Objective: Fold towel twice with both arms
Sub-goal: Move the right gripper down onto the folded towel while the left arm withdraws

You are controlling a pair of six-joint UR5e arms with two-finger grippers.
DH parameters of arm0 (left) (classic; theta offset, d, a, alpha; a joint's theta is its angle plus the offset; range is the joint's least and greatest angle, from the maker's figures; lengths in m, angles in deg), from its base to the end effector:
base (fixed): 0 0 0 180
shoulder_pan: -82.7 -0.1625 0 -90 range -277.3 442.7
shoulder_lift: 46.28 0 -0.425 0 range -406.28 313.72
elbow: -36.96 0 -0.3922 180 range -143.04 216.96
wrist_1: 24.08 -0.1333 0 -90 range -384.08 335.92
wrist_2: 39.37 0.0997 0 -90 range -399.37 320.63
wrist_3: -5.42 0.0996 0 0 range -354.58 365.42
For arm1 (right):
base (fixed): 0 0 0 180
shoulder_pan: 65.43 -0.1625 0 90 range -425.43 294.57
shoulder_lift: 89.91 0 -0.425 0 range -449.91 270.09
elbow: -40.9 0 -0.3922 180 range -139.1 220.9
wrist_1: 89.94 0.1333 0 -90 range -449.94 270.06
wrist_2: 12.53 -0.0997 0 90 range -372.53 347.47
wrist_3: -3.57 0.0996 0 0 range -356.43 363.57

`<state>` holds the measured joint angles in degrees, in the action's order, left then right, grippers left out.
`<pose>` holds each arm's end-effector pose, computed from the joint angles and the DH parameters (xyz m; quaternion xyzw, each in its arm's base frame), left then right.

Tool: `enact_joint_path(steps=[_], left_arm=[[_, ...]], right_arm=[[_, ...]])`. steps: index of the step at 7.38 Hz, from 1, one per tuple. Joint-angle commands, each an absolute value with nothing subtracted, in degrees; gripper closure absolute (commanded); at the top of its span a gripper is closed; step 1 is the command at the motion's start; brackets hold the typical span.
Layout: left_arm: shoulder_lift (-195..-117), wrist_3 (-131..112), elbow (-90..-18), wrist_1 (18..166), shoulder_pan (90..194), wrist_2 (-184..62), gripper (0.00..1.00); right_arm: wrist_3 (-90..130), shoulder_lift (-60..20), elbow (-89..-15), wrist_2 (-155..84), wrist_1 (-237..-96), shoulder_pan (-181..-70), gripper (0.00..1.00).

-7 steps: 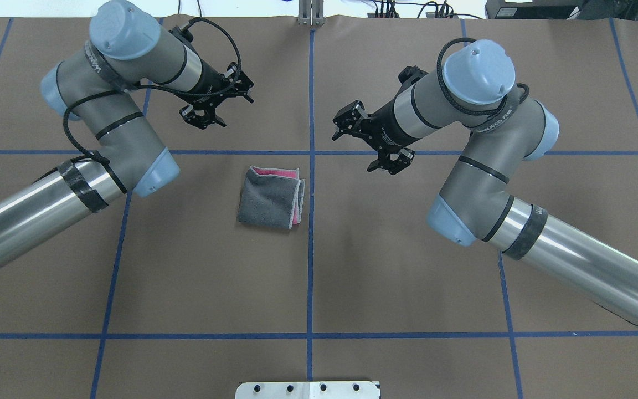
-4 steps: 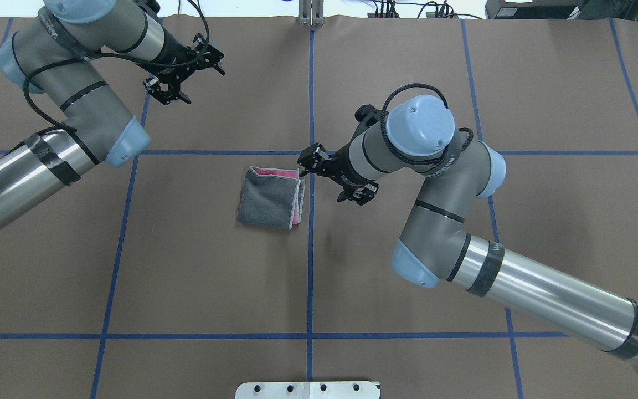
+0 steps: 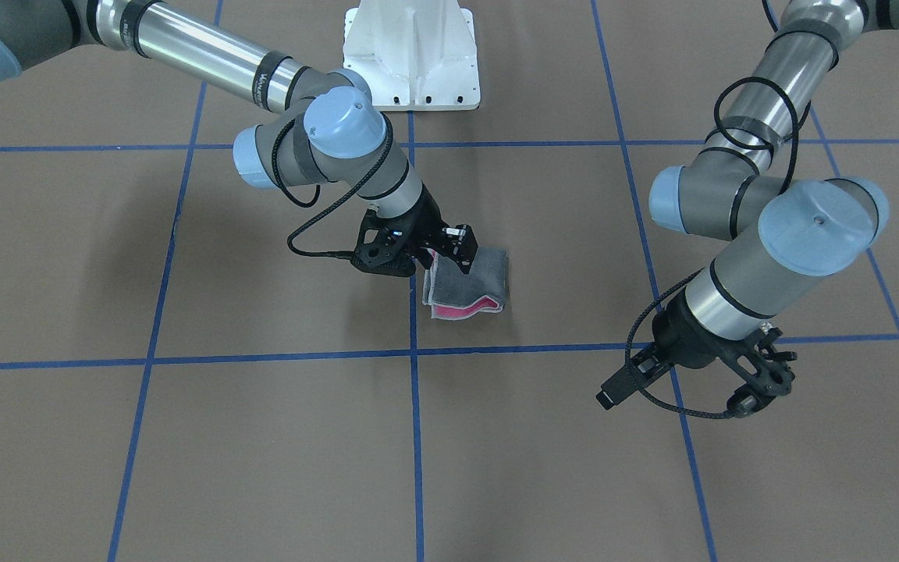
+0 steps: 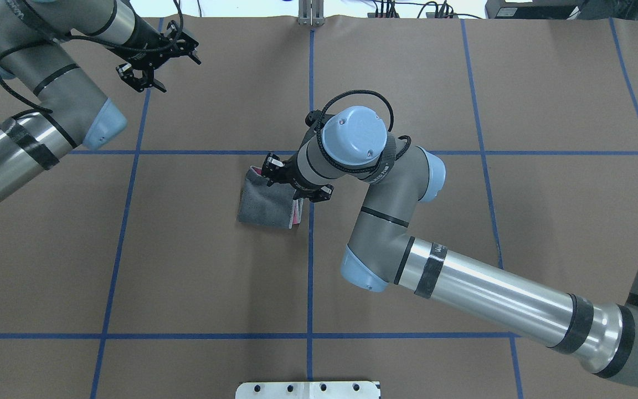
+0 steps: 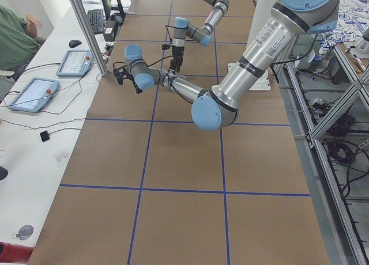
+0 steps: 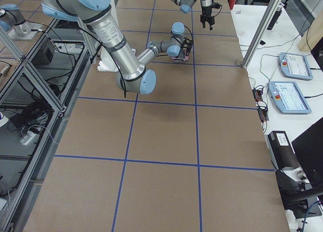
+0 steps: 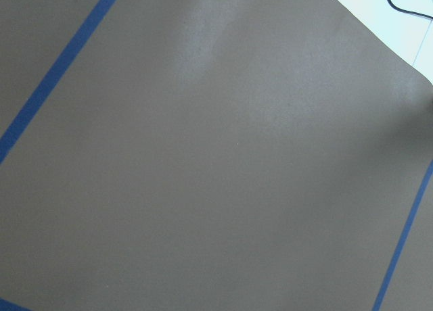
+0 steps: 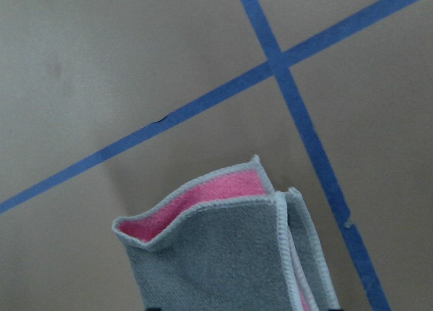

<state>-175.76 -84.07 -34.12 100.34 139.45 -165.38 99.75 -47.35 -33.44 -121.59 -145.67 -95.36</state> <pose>0.3545 -0.6771 0.3174 -0.0303 0.5167 -0.2718 0.8113 -0.6196 -0.4730 0.1905 -0.0252 -0.5545 0.1705 0.8141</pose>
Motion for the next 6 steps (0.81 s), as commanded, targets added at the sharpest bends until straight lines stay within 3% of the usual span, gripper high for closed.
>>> enact_joint_path(steps=[1,6], left_arm=[[-175.74,-83.97,-33.44,100.29,140.09,-165.49,0.01],[-175.57,-83.97,-32.82,100.37,140.44,-165.58,0.01]], right_arm=[[96.47,-48.94,-30.66,-120.02,-145.57,-94.35,1.0],[96.03,-55.36,-23.11,-119.06,-145.31,-94.08,1.0]])
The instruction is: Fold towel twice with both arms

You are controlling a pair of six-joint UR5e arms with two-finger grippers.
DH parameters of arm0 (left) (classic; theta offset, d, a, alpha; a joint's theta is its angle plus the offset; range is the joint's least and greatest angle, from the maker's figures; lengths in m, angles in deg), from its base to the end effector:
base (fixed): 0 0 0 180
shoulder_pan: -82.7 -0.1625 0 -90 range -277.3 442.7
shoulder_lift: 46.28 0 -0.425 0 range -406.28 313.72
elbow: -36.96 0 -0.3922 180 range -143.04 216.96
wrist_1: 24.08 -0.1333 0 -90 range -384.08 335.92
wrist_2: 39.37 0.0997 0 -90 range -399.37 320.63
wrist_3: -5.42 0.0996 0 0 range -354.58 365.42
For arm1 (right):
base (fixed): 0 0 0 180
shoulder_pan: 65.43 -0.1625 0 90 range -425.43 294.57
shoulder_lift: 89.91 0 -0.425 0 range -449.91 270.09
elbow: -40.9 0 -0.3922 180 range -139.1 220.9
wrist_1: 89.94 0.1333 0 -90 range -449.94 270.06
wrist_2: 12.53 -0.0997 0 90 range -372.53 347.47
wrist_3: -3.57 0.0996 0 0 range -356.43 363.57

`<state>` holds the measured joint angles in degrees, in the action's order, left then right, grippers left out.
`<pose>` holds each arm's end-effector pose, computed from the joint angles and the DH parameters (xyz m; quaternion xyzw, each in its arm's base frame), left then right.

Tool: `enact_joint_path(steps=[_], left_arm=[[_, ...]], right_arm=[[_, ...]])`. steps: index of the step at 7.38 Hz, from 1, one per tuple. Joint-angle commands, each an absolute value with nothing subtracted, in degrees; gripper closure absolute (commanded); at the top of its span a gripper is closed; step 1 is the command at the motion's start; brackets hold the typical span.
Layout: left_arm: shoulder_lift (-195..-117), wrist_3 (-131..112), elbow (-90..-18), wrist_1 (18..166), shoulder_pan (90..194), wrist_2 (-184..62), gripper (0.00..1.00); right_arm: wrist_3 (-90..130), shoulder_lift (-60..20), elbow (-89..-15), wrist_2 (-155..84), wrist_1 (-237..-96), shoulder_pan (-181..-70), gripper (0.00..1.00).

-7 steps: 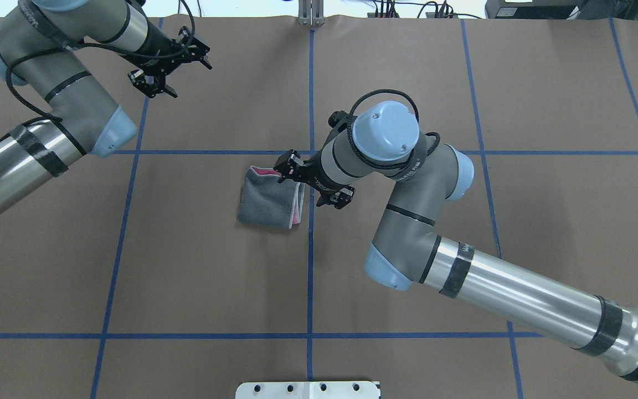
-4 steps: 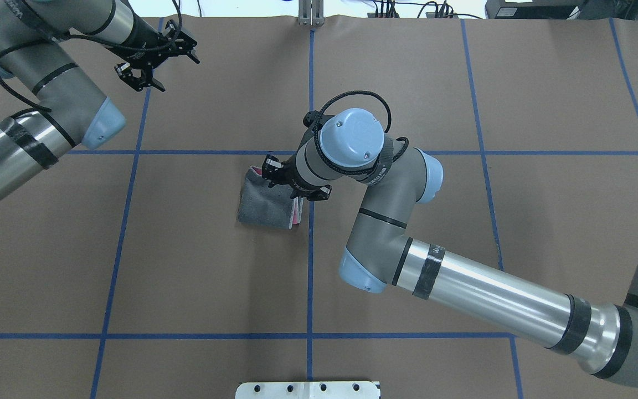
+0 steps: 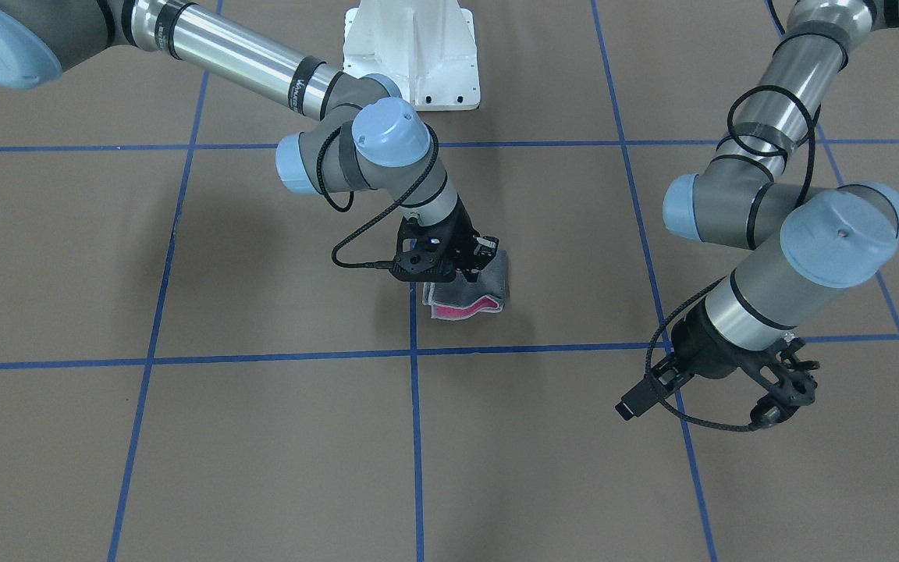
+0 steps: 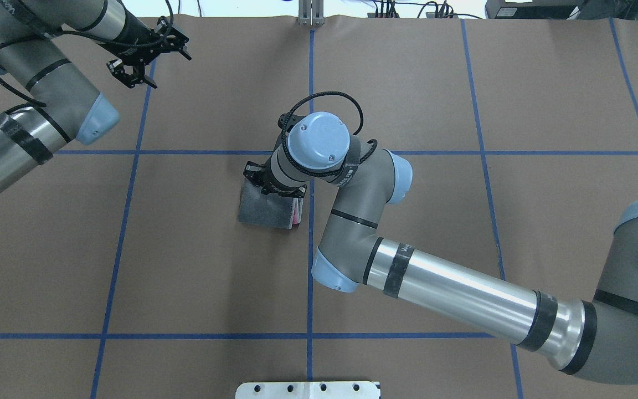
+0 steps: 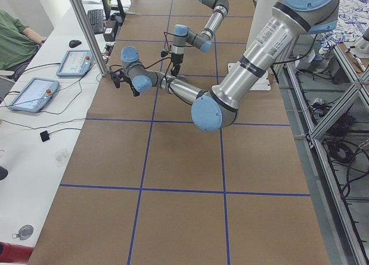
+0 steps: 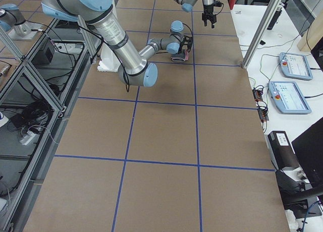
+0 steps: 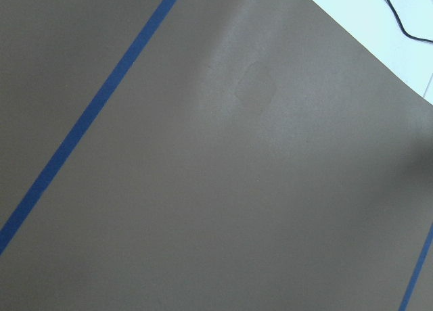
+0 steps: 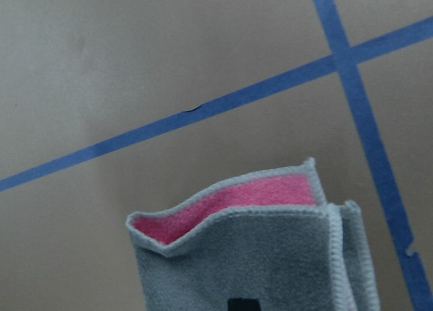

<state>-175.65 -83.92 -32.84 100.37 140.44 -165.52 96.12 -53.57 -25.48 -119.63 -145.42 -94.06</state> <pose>0.3447 -0.6858 0.3297 -0.0325 0.5094 -0.2824 0.8122 -0.6617 -0.4797 0.1689 -0.0033 -0.5429 0.1482 0.8266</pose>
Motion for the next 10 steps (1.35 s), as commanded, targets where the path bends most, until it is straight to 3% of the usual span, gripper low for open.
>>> enact_joint_path(steps=[1,7,10], left_arm=[[-175.48,-83.97,-32.82,100.46,140.53,-165.58,0.01],[-175.39,-83.97,-32.91,100.55,140.97,-166.99,0.01],[-175.3,-83.97,-32.91,100.73,141.06,-167.08,0.01]], right_arm=[[95.94,-57.11,-21.26,-118.27,-145.13,-94.08,1.0],[95.76,-62.05,-9.93,-114.32,-138.77,-95.04,1.0],[95.59,-62.84,-9.9,-114.4,-138.71,-97.41,1.0]])
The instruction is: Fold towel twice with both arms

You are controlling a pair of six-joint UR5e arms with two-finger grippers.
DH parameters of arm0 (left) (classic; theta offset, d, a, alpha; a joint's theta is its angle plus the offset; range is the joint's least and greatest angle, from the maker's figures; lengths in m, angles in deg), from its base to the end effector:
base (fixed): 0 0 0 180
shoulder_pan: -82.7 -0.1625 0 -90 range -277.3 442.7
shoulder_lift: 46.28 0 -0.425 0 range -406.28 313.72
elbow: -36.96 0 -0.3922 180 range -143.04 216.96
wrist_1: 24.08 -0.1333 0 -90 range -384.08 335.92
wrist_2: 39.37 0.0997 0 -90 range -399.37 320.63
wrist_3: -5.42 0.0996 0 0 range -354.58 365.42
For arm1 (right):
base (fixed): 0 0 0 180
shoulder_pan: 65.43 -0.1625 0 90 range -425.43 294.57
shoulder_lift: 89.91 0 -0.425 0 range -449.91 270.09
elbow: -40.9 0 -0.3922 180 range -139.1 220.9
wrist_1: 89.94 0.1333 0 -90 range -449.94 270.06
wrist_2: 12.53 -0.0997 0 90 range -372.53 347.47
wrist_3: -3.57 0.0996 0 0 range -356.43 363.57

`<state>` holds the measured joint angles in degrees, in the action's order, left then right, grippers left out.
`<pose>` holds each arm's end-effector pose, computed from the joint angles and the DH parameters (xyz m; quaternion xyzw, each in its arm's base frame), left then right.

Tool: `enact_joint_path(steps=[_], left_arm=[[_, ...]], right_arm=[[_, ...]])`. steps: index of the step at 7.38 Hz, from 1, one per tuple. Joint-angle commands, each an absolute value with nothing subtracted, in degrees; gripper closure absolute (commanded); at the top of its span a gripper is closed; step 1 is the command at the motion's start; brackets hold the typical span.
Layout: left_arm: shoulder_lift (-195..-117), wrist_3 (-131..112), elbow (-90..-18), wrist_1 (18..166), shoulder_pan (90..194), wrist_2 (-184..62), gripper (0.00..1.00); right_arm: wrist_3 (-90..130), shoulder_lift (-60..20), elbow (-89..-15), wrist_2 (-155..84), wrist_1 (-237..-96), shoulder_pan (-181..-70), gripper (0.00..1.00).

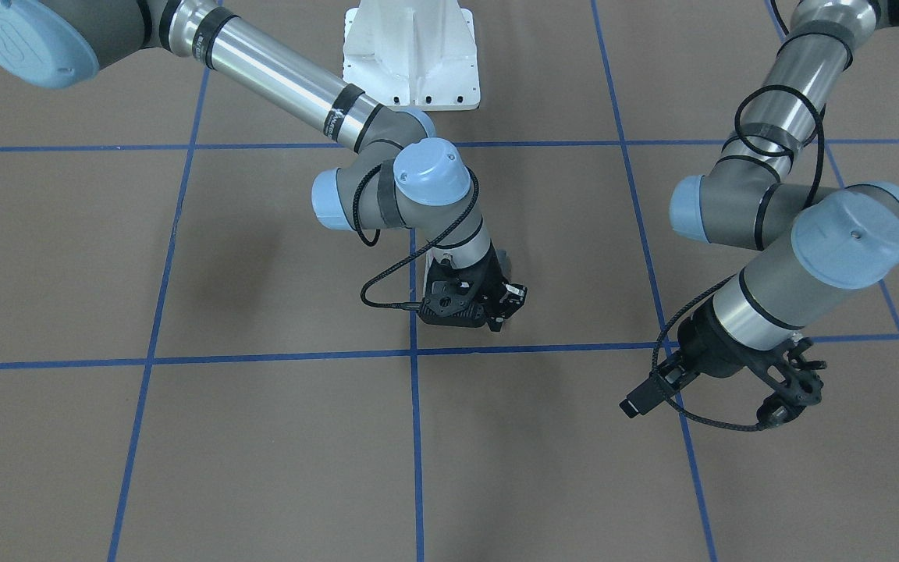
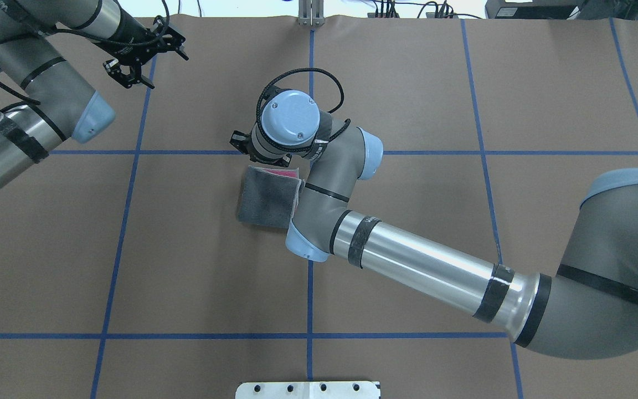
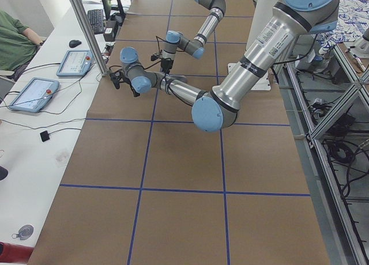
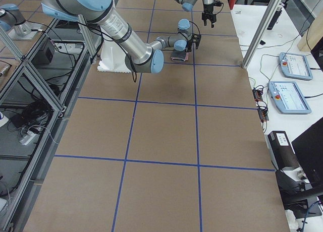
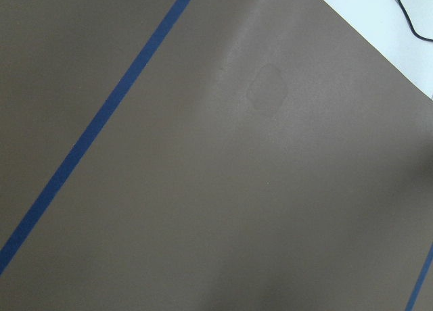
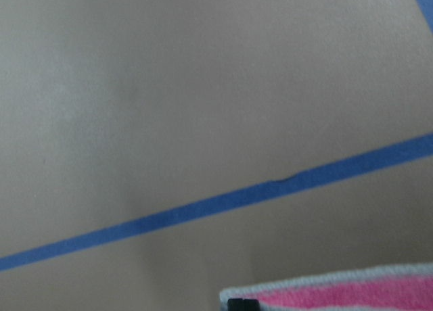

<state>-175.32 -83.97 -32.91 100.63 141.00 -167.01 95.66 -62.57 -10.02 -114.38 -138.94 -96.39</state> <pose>0.3384 -0.6859 0.3320 -0.0408 0.5133 -0.2801 0.8102 -0.6861 -0.5432 0.1526 0.0479 -0.5363 0.1863 0.8218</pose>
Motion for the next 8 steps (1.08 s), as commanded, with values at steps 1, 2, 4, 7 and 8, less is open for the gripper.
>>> enact_joint_path(steps=[1,2,4,7,8], left_arm=[[-175.3,-83.97,-33.0,100.73,141.32,-167.08,0.01],[-175.21,-83.88,-33.09,100.9,141.67,-166.99,0.01],[-174.34,-72.38,-32.82,100.29,144.65,-166.99,0.01],[-168.72,-52.63,-33.27,99.94,152.19,-167.16,0.01],[-167.49,-45.02,-33.18,97.24,155.01,-168.56,0.01]], right_arm=[[95.5,-63.45,-10.17,-114.75,-138.71,-99.42,1.0],[95.67,-63.46,-10.95,-116.05,-138.89,-102.4,1.0],[91.15,-60.5,-14.1,-122.99,-143.78,-110.22,0.25],[72.37,-50.22,-22.27,-132.62,-153.95,-119.7,0.0],[61.42,-44.7,-28.74,-134.16,-162.19,-122.7,0.0]])
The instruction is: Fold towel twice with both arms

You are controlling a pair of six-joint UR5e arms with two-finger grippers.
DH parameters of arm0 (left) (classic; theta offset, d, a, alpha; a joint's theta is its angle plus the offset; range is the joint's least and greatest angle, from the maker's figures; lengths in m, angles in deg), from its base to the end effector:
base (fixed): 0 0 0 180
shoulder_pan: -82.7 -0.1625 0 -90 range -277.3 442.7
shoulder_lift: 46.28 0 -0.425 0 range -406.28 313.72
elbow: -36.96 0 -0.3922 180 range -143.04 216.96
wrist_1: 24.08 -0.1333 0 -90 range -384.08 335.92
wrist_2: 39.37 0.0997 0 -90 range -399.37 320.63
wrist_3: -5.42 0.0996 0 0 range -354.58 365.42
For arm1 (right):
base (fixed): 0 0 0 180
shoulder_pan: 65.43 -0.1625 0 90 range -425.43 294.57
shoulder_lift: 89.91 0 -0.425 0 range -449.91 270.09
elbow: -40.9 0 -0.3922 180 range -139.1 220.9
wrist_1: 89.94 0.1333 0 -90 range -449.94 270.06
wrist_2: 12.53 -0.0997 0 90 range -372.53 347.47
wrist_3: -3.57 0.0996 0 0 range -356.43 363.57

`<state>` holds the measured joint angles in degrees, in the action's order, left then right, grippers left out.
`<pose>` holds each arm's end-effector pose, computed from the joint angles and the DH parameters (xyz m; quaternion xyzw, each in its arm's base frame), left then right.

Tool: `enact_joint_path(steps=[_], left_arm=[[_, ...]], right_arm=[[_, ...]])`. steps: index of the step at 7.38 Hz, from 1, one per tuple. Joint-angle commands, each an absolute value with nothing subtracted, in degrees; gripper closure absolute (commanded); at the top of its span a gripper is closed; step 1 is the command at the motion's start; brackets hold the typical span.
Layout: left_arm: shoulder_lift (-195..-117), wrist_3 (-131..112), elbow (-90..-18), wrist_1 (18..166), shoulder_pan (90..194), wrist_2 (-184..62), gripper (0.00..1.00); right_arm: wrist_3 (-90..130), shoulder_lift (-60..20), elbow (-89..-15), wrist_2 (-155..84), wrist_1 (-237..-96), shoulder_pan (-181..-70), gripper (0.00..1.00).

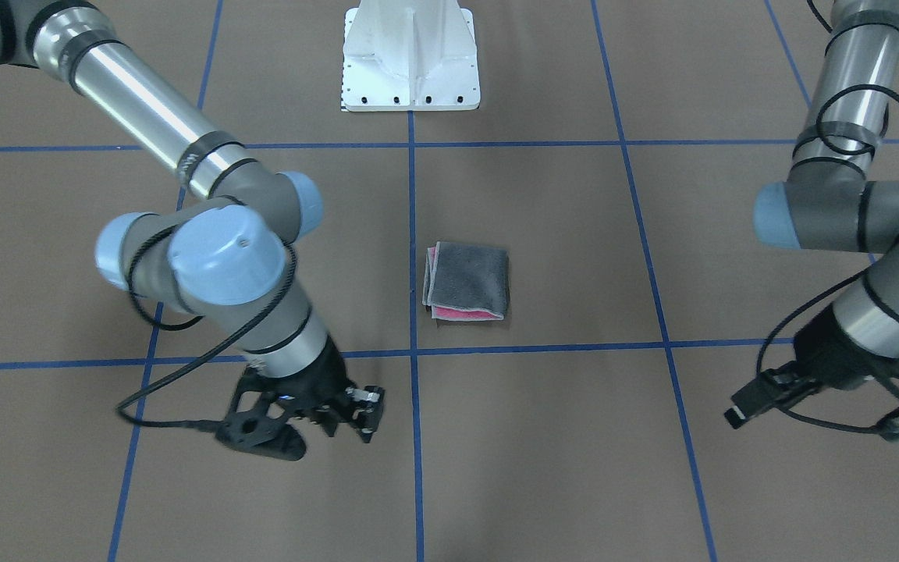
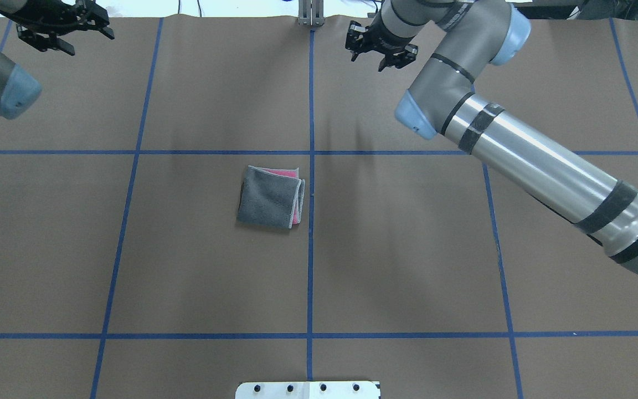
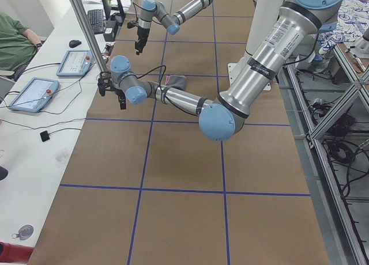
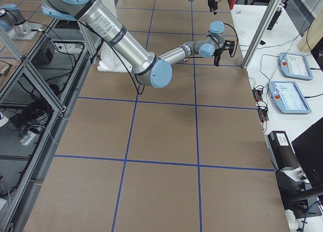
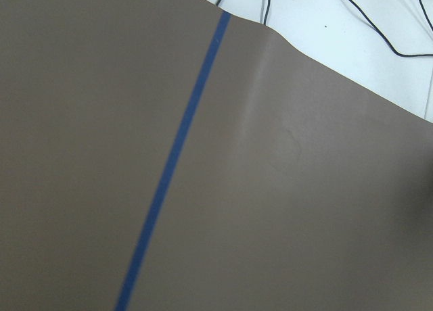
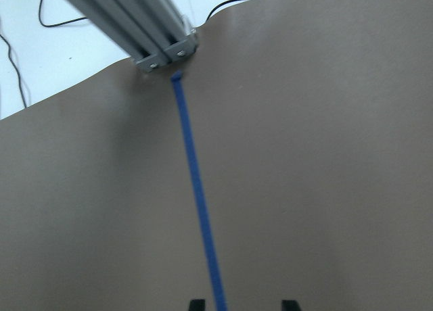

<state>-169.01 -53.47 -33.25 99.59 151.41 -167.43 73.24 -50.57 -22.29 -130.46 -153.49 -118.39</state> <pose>0.2008 -0.7133 0.4136 0.0933 0.4700 -0.1577 0.8635 -0.4241 -0.7058 0.2528 0.0709 -0.4613 0.1483 0.8719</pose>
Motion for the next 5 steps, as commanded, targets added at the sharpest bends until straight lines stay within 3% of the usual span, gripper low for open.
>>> enact_joint_path(steps=[1,3,5], left_arm=[[-165.48,-33.55,-33.44,94.34,157.73,-168.57,0.01],[-161.17,-17.06,-33.62,89.75,162.04,-169.71,0.01],[-157.04,-1.07,-35.19,88.17,168.37,-171.91,0.01]], right_arm=[[49.83,-39.6,-33.67,-134.17,-169.84,-125.87,0.0],[29.77,-28.01,-40.63,-134.61,-175.96,-133.07,0.0],[13.06,-17.81,-41.64,-142.56,-175.37,-141.93,0.0]])
